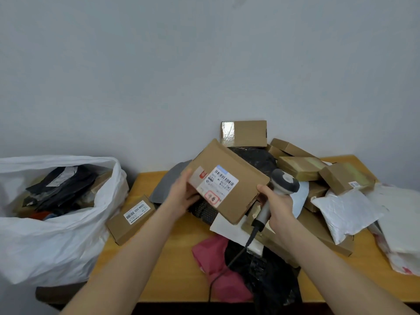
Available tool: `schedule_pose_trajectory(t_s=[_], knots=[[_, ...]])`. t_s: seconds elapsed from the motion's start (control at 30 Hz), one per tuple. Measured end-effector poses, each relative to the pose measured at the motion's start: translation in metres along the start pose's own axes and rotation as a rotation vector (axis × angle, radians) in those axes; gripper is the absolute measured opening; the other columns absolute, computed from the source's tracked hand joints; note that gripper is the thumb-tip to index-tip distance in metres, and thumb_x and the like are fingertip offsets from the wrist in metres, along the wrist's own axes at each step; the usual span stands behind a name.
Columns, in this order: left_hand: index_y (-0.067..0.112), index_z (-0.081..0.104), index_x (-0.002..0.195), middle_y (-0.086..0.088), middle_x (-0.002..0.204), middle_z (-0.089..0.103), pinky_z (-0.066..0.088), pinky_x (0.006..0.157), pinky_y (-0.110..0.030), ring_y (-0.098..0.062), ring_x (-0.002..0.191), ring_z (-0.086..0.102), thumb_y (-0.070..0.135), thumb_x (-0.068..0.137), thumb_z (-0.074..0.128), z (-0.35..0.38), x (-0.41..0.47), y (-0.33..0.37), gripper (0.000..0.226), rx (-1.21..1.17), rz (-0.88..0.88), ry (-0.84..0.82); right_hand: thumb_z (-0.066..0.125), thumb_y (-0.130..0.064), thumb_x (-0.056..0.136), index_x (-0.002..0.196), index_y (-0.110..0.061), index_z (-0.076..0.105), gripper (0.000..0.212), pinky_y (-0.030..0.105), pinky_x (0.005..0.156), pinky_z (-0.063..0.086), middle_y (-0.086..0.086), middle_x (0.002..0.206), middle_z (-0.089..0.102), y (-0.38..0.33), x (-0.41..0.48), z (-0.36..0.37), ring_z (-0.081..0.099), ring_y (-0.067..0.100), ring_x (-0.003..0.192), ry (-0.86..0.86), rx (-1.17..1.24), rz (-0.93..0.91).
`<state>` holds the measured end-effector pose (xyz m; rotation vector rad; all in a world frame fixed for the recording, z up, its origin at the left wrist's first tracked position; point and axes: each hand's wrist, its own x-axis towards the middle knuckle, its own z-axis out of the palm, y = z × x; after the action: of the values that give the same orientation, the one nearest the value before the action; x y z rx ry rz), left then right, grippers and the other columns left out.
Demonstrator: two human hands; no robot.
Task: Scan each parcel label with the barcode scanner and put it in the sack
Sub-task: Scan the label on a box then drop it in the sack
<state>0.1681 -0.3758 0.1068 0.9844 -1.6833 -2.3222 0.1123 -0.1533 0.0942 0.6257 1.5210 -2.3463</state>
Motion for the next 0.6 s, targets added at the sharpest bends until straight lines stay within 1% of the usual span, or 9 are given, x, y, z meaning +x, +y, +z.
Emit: schedule_pose_trajectory(t_s=[0.1, 0.17, 0.2, 0.27, 0.33, 0.37, 0.43, 0.5, 0.6], knots=[[0.014, 0.063, 0.117, -0.006, 0.103, 0.072, 0.053, 0.090, -0.042, -0.022, 0.100, 0.065, 0.046, 0.088, 0.062, -0.040, 0.013, 0.023, 0.043, 0.291, 0.032, 0.055, 0.077, -0.008, 0.078, 0.112, -0.005, 0.061, 0.037, 0.031, 0.073, 0.054, 0.010, 0.098, 0.069, 0.002, 0.001, 0.000, 0.065, 0.022, 0.083, -0.045, -0.101, -0.032], [0.011, 0.065, 0.117, -0.007, 0.100, 0.073, 0.055, 0.090, -0.043, -0.022, 0.099, 0.067, 0.045, 0.083, 0.068, -0.058, 0.016, 0.030, 0.047, 0.476, -0.004, 0.004, 0.078, -0.009, 0.078, 0.116, -0.005, 0.059, 0.042, 0.029, 0.071, 0.053, 0.010, 0.102, 0.068, 0.003, 0.000, 0.003, 0.064, 0.021, 0.085, -0.061, -0.128, -0.044], [0.010, 0.064, 0.117, -0.008, 0.101, 0.074, 0.056, 0.089, -0.042, -0.022, 0.099, 0.068, 0.043, 0.081, 0.071, -0.064, 0.016, 0.032, 0.049, 0.513, -0.024, -0.026, 0.078, -0.011, 0.078, 0.118, -0.006, 0.059, 0.044, 0.029, 0.070, 0.052, 0.010, 0.103, 0.068, 0.004, 0.001, 0.005, 0.063, 0.021, 0.086, -0.062, -0.135, -0.047], [0.006, 0.063, 0.119, -0.011, 0.103, 0.073, 0.059, 0.081, -0.037, -0.023, 0.098, 0.069, 0.037, 0.080, 0.072, -0.070, 0.014, 0.033, 0.051, 0.466, -0.038, -0.046, 0.077, -0.017, 0.081, 0.118, -0.008, 0.058, 0.043, 0.028, 0.067, 0.051, 0.008, 0.103, 0.066, 0.006, 0.001, 0.009, 0.062, 0.020, 0.087, -0.048, -0.135, -0.053], [0.004, 0.062, 0.119, -0.013, 0.105, 0.072, 0.060, 0.072, -0.032, -0.023, 0.097, 0.069, 0.035, 0.079, 0.073, -0.074, 0.013, 0.027, 0.052, 0.376, -0.027, -0.015, 0.075, -0.023, 0.083, 0.116, -0.010, 0.058, 0.039, 0.027, 0.063, 0.050, 0.006, 0.099, 0.066, 0.008, -0.003, 0.012, 0.063, 0.020, 0.087, -0.025, -0.141, -0.056], [0.003, 0.061, 0.119, -0.013, 0.107, 0.071, 0.060, 0.070, -0.032, -0.024, 0.097, 0.069, 0.033, 0.080, 0.074, -0.075, 0.013, 0.022, 0.051, 0.337, -0.021, 0.011, 0.074, -0.025, 0.084, 0.115, -0.009, 0.060, 0.038, 0.026, 0.061, 0.050, 0.007, 0.094, 0.067, 0.010, -0.008, 0.014, 0.065, 0.019, 0.082, -0.033, -0.152, -0.057], [0.004, 0.060, 0.119, -0.014, 0.110, 0.069, 0.059, 0.075, -0.033, -0.026, 0.098, 0.068, 0.030, 0.081, 0.074, -0.075, 0.015, 0.008, 0.048, 0.255, 0.002, 0.065, 0.074, -0.026, 0.085, 0.105, -0.003, 0.064, 0.032, 0.025, 0.054, 0.049, 0.007, 0.075, 0.067, 0.016, -0.021, 0.016, 0.062, 0.013, 0.059, -0.089, -0.195, -0.049], [0.008, 0.060, 0.119, -0.012, 0.112, 0.068, 0.056, 0.082, -0.036, -0.029, 0.100, 0.067, 0.028, 0.082, 0.074, -0.073, 0.017, -0.007, 0.044, 0.192, 0.023, 0.114, 0.074, -0.023, 0.085, 0.091, -0.002, 0.064, 0.024, 0.022, 0.045, 0.044, 0.006, 0.058, 0.061, 0.023, -0.039, 0.019, 0.052, 0.009, 0.040, -0.159, -0.263, -0.018], [0.009, 0.059, 0.122, -0.012, 0.111, 0.067, 0.054, 0.079, -0.034, -0.029, 0.101, 0.066, 0.025, 0.084, 0.073, -0.069, 0.018, -0.024, 0.044, 0.116, 0.035, 0.150, 0.072, -0.015, 0.085, 0.079, -0.004, 0.063, 0.016, 0.019, 0.039, 0.037, 0.005, 0.048, 0.055, 0.037, -0.066, 0.023, 0.045, 0.009, 0.035, -0.257, -0.325, -0.008]])
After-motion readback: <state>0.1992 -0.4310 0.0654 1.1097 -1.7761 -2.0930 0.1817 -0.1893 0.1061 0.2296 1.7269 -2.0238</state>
